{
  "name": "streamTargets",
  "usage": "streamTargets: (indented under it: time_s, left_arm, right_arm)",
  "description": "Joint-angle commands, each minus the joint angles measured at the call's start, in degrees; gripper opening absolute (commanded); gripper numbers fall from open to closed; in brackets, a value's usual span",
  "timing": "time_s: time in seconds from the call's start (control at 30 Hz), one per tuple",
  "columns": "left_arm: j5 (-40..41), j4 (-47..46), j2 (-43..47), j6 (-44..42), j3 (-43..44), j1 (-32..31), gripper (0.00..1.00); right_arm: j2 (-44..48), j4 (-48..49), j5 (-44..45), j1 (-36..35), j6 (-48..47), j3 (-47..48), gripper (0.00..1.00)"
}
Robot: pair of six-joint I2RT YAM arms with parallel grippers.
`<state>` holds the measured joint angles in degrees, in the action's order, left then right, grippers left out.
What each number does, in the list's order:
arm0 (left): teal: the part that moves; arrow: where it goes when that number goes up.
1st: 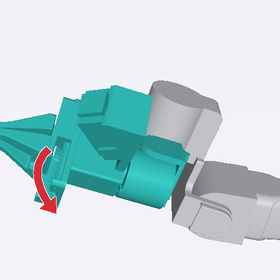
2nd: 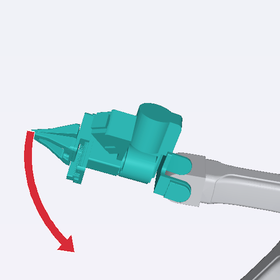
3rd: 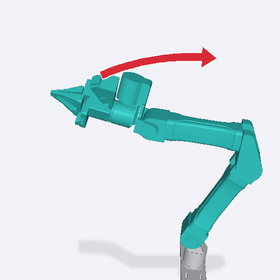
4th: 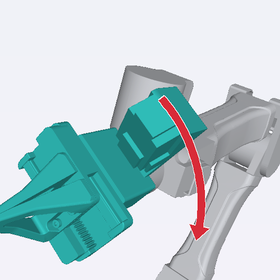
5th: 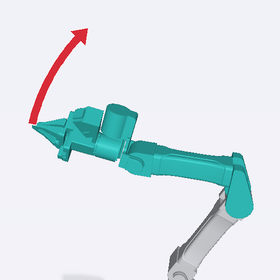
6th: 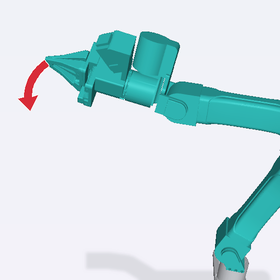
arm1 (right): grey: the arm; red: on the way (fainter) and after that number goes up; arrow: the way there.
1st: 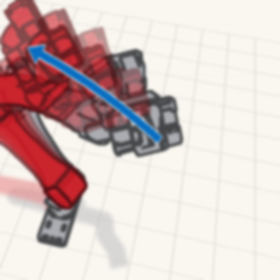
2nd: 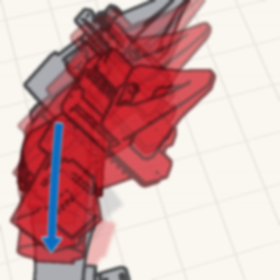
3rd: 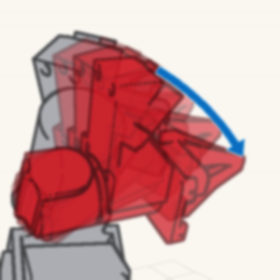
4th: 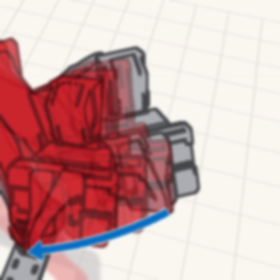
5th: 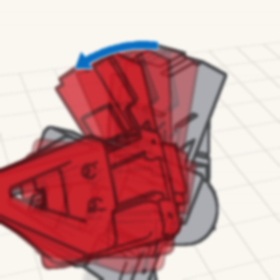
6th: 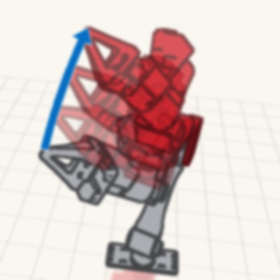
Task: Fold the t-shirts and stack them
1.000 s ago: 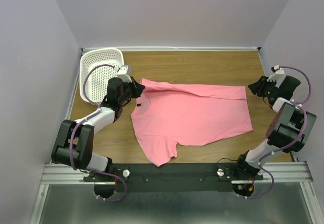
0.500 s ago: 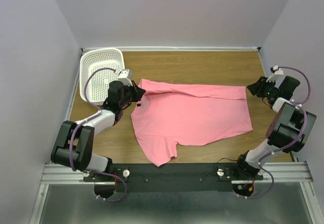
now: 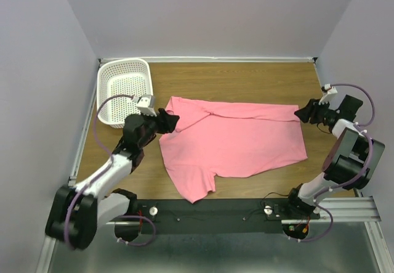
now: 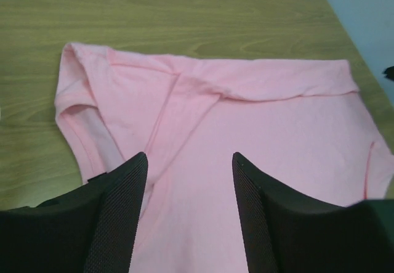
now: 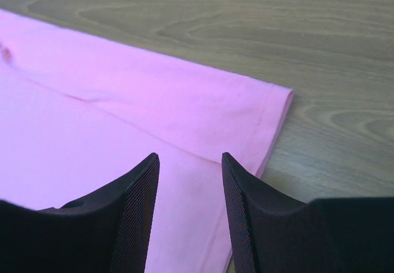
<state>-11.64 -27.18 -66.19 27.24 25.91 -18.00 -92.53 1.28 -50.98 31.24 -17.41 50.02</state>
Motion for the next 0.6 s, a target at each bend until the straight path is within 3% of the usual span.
streamTargets:
  time_s: [0.0,0.1,0.2,0.37,0.57]
  left_arm:
    - [7.94,0.09,19.23,-0.35,-4.71,-2.21,0.75]
    - [11.20,1.69,28.12,0.26,-7.35,-2.13,0.80]
    - [13.22,3.89,26.22,0.70,-6.41,-1.86,0.83]
    - [10.16,5.47,7.54,2.37,1.75,-1.60,0.78]
    - [9.01,3.89,-8.15,1.58,8.71,-1.51,0.73]
  right_arm:
    - [2.27,-11.73,-3.08,0.05,-10.88,2.27,0.53]
    - [0.69,-12.62,-1.06,-0.31,-9.14,4.55,0.53]
    - [-4.92,-13.40,1.06,-0.83,-4.67,9.64,0.57]
    - [-14.76,-13.76,8.43,-2.32,2.98,17.56,0.58]
    - [-21.72,-14.55,11.25,-3.12,5.98,24.95,0.61]
